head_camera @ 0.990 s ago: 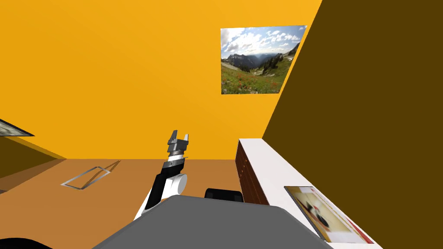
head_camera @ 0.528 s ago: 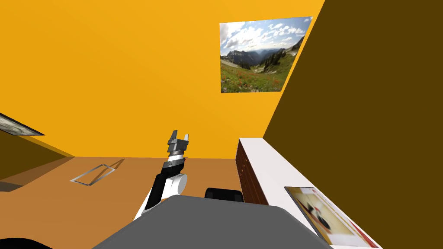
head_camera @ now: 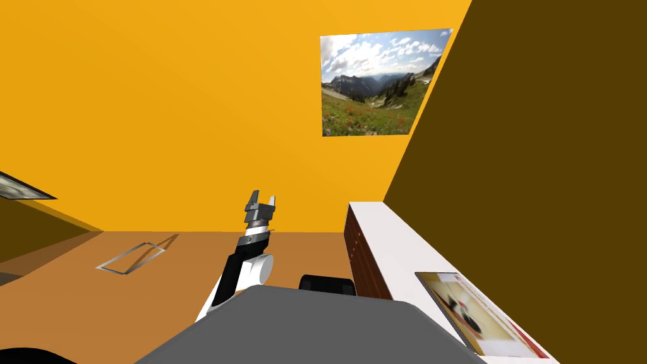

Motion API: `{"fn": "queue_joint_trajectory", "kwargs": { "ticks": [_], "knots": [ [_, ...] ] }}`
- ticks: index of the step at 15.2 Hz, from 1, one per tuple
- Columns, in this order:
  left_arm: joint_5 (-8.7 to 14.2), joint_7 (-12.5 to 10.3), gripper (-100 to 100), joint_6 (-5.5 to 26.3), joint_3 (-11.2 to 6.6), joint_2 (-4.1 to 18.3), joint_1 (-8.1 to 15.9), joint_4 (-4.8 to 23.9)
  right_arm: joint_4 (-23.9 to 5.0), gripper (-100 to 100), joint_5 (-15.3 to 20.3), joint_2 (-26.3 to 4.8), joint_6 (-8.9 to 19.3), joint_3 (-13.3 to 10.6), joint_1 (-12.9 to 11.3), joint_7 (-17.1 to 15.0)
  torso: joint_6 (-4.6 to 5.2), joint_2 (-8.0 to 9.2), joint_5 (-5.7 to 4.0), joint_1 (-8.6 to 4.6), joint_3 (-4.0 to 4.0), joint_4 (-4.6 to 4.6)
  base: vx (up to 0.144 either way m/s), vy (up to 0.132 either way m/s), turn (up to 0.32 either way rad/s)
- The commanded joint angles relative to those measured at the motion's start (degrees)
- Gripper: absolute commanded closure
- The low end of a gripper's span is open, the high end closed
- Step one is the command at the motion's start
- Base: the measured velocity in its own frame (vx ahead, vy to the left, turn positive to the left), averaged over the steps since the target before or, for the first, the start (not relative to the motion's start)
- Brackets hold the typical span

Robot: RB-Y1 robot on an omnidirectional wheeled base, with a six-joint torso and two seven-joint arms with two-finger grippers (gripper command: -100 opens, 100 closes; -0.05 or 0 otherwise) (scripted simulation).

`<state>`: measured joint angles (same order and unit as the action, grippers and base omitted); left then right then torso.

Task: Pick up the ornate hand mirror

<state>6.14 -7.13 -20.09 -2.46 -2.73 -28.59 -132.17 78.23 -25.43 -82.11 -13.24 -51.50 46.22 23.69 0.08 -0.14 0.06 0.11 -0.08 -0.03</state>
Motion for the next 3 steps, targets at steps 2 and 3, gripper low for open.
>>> {"fn": "queue_joint_trajectory", "kwargs": {
  "ticks": [2, 3],
  "knots": [
    [0.0, 0.0, 0, 0.0, 0.0, 0.0, 0.0, 0.0, 1.42, 100, -1.09, -2.3, -0.65, -0.17, 0.78, 0.13, -0.01, -0.02, 0.0, 0.02, -0.01, 0.0, 0.024, 0.021, -0.026],
    [0.0, 0.0, 0, 0.0, 0.0, 0.0, 0.0, 0.0, 0.74, 100, -0.63, -1.45, -0.42, -0.38, 0.24, -0.07, -0.03, -0.04, 0.01, 0.03, -0.02, 0.0, 0.015, 0.009, -0.006]
  ]
}}
